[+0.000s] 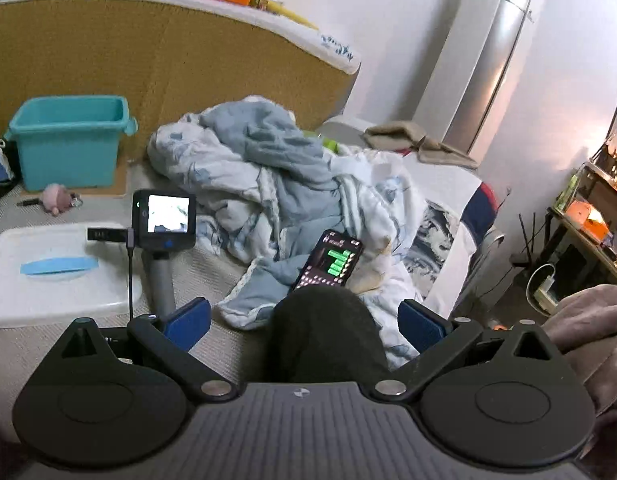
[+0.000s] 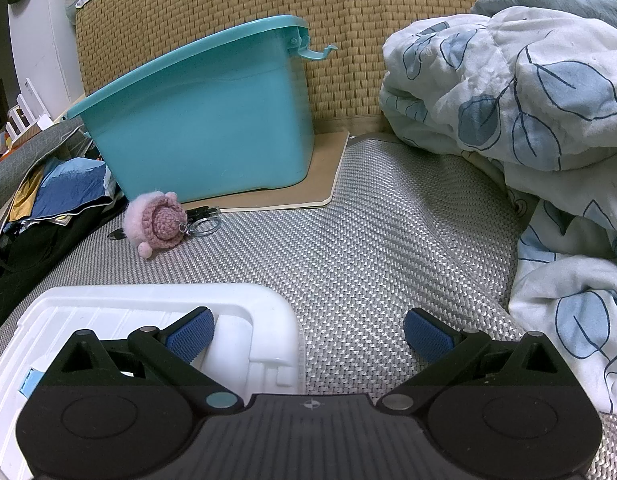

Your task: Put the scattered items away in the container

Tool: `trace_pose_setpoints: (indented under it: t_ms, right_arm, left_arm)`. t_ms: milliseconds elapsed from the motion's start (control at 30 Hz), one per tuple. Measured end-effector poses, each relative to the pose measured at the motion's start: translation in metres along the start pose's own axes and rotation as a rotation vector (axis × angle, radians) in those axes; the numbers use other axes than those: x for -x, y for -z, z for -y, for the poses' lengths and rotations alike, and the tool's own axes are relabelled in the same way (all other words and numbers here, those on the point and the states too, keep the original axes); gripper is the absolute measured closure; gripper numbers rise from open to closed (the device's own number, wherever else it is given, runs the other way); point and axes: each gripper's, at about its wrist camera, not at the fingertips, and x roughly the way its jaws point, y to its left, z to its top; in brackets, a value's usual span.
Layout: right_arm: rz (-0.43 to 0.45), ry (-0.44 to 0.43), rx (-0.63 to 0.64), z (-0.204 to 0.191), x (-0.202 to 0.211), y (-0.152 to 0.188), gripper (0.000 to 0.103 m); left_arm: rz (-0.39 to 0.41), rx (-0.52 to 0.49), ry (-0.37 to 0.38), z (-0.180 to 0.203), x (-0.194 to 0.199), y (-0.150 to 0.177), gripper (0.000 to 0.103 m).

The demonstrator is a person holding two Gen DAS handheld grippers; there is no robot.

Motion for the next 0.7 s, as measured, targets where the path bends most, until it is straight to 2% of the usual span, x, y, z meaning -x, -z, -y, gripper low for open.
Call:
trace_pose_setpoints:
  t_ms: [100, 133, 167, 267, 400, 567, 700]
  right_arm:
    - [0.0, 0.0, 0.0, 0.0, 0.0, 0.0, 0.0]
    - [0.0, 0.0, 0.0, 0.0, 0.0, 0.0, 0.0]
    - [0.0, 0.0, 0.0, 0.0, 0.0, 0.0, 0.0]
    - [0.0, 0.0, 0.0, 0.0, 0.0, 0.0, 0.0]
    - [0.0, 0.0, 0.0, 0.0, 0.0, 0.0, 0.0]
    - [0.0, 0.0, 0.0, 0.0, 0.0, 0.0, 0.0]
    - [0.0, 0.0, 0.0, 0.0, 0.0, 0.0, 0.0]
  left_arm:
    - [0.025, 0.025, 0.029, 0.001, 0.013, -0.001, 0.0]
    - [0.06, 0.023, 0.019, -0.004, 0.014, -0.001, 0.0]
    - [0.085, 0.016, -0.027, -0.012, 0.009, 0.0, 0.0]
    - [0.044, 0.063, -0.191, -0.055, -0.02, -0.005, 0.0]
    - [0.056, 0.133, -0.304, -0.11, -0.035, -0.013, 0.0]
    - [0.043, 0.15, -0.346, -0.137, -0.049, -0.015, 0.0]
    - [0.037, 0.153, -0.341, -0.148, -0.053, -0.013, 0.0]
